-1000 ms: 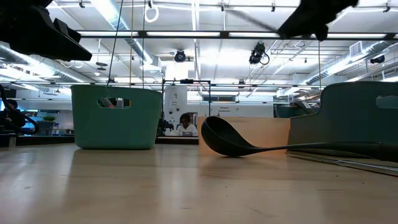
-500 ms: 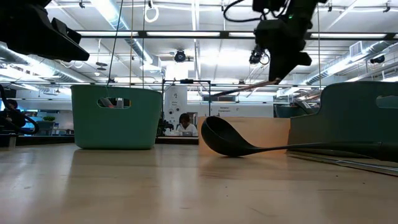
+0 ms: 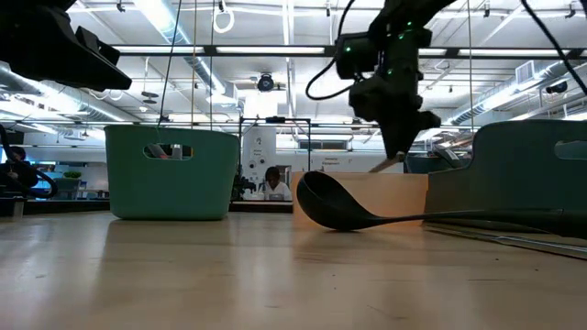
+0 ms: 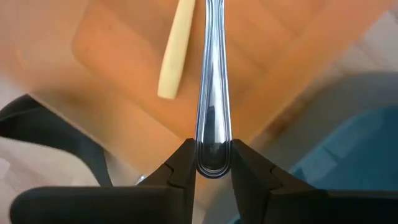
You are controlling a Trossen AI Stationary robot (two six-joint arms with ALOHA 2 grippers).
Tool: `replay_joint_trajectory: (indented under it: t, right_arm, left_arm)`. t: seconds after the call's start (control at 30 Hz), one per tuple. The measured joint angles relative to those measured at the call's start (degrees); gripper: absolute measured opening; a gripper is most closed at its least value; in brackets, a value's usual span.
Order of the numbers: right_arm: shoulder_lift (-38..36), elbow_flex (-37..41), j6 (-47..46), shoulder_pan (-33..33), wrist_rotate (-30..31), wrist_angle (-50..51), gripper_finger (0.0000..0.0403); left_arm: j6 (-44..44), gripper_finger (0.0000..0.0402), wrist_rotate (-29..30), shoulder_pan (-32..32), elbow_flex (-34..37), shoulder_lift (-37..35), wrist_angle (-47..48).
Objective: Pick & Place Kitchen Items
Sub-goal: Put the left silver table knife into the orange bin
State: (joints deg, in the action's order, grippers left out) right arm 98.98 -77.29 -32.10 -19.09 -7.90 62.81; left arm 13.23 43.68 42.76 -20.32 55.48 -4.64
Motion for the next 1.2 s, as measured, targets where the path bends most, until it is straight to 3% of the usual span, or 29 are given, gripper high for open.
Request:
replay_joint_trajectory:
  t: [0.33, 1.03, 1.2]
  right_arm:
    - [4.3, -1.2, -2.0, 0.8, 6.0, -0.8, 0.0079]
    - [13.2, -1.1, 1.4, 1.7, 5.5, -5.8, 0.0085]
    - [12.8, -1.1, 3.1, 1.7, 5.3, -6.2, 0.0110]
  left_arm:
    - [0.0, 0.0010, -1.5, 0.0, 0.0, 0.0, 0.0]
    - [0.0, 0.0015, -1.9, 0.0, 0.0, 0.0, 0.1]
    - [0.0, 0.0015, -1.9, 0.0, 0.0, 0.0, 0.1]
